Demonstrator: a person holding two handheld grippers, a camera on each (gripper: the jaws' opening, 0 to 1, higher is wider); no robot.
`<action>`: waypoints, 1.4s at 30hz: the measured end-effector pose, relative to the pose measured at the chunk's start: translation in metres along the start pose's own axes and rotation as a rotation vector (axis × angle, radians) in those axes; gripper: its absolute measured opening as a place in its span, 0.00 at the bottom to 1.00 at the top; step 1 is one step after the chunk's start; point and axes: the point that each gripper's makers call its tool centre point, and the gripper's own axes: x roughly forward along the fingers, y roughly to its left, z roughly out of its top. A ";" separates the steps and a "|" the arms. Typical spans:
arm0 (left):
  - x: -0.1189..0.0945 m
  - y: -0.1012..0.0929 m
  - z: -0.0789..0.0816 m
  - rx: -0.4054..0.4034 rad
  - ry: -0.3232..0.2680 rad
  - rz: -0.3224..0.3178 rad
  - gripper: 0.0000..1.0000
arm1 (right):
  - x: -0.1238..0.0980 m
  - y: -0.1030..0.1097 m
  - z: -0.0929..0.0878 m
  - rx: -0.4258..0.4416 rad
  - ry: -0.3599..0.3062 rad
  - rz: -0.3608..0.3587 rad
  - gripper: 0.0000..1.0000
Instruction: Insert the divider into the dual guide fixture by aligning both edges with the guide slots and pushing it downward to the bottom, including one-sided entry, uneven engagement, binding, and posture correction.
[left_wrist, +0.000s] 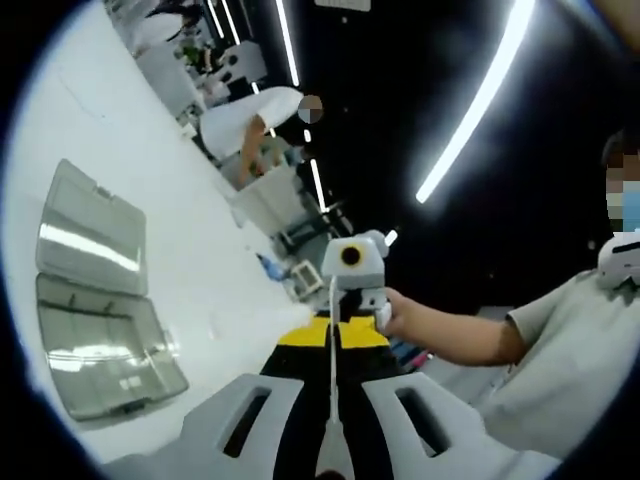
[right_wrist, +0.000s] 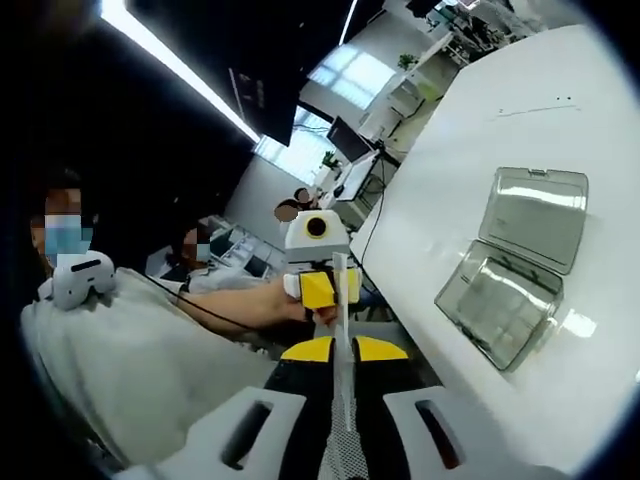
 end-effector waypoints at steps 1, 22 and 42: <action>-0.001 0.001 0.000 -0.001 -0.001 0.000 0.00 | 0.000 0.000 0.000 0.005 0.001 0.004 0.00; -0.012 0.005 0.011 0.044 -0.039 0.049 0.05 | 0.001 0.002 0.012 0.065 0.007 -0.060 0.00; -0.039 0.038 -0.002 0.467 0.115 0.350 0.19 | 0.007 -0.047 0.016 0.206 0.006 -0.324 0.00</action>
